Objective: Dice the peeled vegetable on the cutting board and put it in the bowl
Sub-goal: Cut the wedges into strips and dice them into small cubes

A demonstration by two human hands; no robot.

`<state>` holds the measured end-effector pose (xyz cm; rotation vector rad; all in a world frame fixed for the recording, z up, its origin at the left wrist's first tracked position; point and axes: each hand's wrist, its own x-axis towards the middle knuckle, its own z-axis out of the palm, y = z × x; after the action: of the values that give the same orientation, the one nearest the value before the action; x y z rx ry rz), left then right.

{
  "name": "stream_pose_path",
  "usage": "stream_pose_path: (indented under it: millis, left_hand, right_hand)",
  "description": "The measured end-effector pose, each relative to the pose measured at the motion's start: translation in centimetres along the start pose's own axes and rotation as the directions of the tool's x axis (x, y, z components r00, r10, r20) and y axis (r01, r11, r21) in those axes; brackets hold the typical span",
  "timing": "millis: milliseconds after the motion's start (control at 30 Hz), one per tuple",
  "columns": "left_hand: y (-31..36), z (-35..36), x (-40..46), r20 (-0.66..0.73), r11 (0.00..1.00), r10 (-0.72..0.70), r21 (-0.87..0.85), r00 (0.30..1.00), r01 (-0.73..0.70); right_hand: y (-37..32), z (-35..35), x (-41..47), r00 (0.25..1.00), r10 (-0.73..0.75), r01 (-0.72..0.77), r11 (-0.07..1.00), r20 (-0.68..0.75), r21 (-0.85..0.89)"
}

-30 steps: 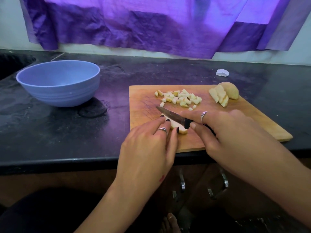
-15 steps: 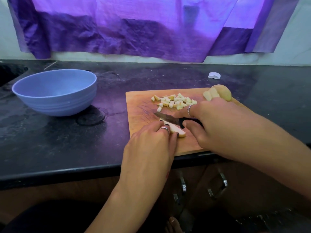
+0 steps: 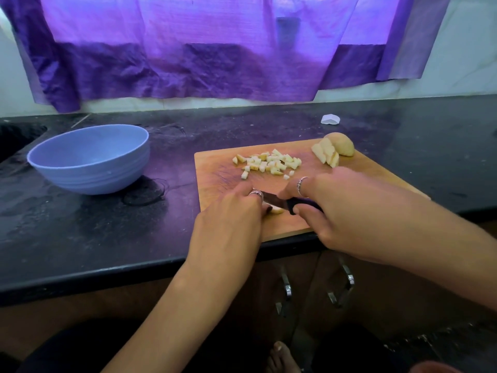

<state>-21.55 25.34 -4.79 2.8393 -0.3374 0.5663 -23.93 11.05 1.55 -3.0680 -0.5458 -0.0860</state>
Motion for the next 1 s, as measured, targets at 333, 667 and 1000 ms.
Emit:
stream_pose_path:
  millis: [333, 667, 1000]
  left_hand:
    - [-0.1, -0.2, -0.1, 0.06, 1.0, 0.012, -0.007, 0.998, -0.012]
    - [0.3, -0.4, -0.5, 0.045, 0.999, 0.013, 0.04, 0.999, -0.015]
    - [0.2, -0.1, -0.4, 0.001, 0.996, 0.082, 0.027, 0.997, -0.082]
  right_hand:
    - [-0.7, -0.2, -0.5, 1.0, 0.025, -0.023, 0.996, 0.018, -0.089]
    - [-1.7, 1.2, -2.1, 0.994, 0.105, -0.105, 0.99, 0.0, -0.091]
    - [-1.4, 2.1, -1.7, 0.991, 0.127, -0.128, 0.992, -0.039, -0.017]
